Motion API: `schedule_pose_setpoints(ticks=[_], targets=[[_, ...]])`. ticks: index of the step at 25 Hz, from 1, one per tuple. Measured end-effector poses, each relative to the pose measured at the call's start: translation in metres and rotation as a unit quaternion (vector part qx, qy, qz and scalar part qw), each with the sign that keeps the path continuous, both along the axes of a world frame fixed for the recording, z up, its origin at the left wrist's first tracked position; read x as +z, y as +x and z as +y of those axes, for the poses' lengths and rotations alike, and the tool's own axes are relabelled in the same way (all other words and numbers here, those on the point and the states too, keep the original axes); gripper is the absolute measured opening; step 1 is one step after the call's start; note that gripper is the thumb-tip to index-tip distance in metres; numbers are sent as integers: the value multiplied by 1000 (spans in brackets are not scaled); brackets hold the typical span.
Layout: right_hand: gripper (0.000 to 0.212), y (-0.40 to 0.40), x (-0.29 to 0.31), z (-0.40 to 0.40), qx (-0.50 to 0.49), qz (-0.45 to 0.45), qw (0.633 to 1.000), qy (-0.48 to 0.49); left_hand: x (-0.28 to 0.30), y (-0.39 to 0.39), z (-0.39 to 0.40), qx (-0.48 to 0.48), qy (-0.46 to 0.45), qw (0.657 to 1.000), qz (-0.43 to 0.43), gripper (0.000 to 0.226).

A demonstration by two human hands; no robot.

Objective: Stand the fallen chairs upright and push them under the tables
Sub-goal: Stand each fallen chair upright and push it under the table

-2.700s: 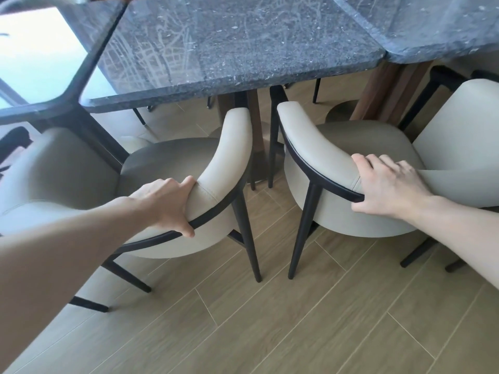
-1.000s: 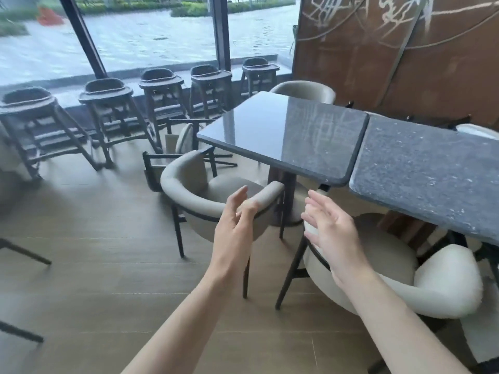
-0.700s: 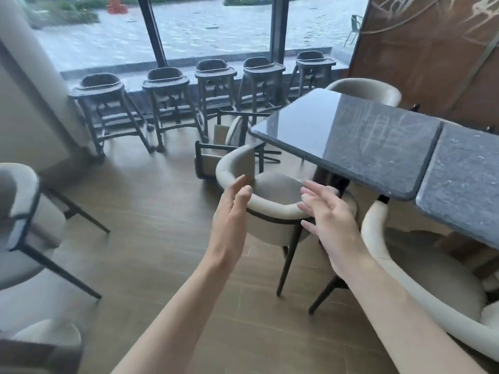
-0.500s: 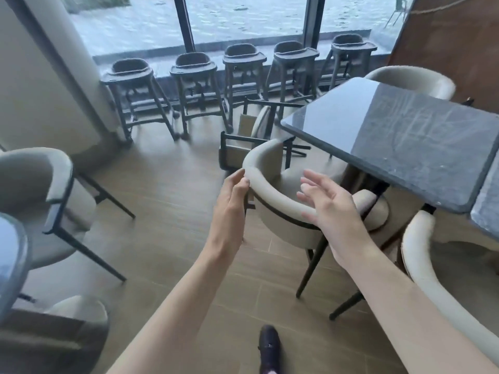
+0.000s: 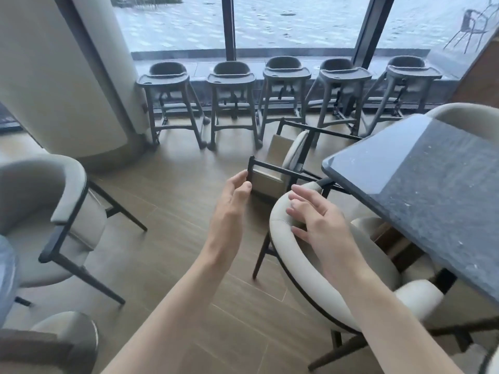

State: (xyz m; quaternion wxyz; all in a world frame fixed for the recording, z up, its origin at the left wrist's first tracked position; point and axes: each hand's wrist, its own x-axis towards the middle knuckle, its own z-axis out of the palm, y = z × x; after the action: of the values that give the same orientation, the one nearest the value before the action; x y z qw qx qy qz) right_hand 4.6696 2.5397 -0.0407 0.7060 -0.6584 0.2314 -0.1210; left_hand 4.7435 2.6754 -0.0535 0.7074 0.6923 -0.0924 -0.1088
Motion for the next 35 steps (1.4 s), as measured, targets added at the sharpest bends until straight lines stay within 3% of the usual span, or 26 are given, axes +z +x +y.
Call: schedule_pose_setpoints(ticks=[10,18,28,35], targets=[[27,240,-8,27,53,-1,998,-17,-3,222,29,31,-21,999,18,43],[24,438,0,39,10,-7,1000,-12,4,431,47,3,-14,1000,24,42],[22,655,-9,-4,-36,-11,999,-11,-2,660,3,-43,5,999,-3,51],[21,817,-8,-56,-35,-7,999,-11,3,825,-43,-67,16,998,-10,35]])
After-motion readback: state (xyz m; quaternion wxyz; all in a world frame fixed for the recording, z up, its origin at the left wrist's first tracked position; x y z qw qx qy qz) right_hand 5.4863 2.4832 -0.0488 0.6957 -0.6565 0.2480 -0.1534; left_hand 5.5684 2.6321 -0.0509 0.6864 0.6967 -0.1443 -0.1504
